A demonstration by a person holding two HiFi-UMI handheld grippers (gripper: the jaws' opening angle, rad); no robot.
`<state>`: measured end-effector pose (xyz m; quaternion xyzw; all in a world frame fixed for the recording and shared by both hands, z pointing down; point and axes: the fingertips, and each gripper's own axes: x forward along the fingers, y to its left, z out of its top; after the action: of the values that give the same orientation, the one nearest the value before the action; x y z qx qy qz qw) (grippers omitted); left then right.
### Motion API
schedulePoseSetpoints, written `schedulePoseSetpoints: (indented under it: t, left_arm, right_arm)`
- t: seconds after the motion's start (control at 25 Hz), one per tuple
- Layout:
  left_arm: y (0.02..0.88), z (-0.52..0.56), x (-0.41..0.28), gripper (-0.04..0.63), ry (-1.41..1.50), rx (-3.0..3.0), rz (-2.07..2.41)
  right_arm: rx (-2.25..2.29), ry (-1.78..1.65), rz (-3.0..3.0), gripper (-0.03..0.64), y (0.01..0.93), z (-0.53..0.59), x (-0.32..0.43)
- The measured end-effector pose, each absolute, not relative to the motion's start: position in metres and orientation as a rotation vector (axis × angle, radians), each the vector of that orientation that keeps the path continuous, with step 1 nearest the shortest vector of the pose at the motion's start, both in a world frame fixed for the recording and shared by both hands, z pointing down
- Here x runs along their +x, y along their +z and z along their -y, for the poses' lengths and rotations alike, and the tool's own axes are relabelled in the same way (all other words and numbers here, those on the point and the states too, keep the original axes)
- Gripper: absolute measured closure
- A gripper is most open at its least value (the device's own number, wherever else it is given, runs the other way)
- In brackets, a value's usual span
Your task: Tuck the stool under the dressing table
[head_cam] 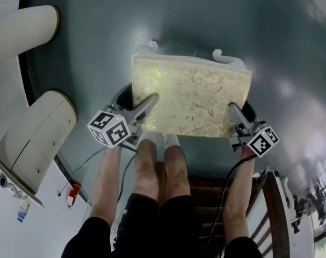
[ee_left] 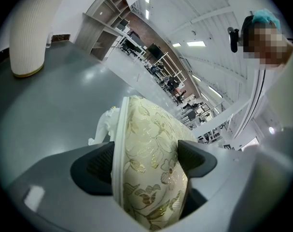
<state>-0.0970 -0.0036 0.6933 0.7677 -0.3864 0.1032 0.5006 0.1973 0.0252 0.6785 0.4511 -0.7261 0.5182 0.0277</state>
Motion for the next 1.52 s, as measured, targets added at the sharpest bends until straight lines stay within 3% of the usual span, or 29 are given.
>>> schedulePoseSetpoints:
  t: [1.52]
  left_arm:
    - [0.686,-0.006,-0.103,0.179,0.184,1.876,1.074]
  right_arm:
    - [1.387,1.52,2.335,0.281,0.678,-0.019,0.199]
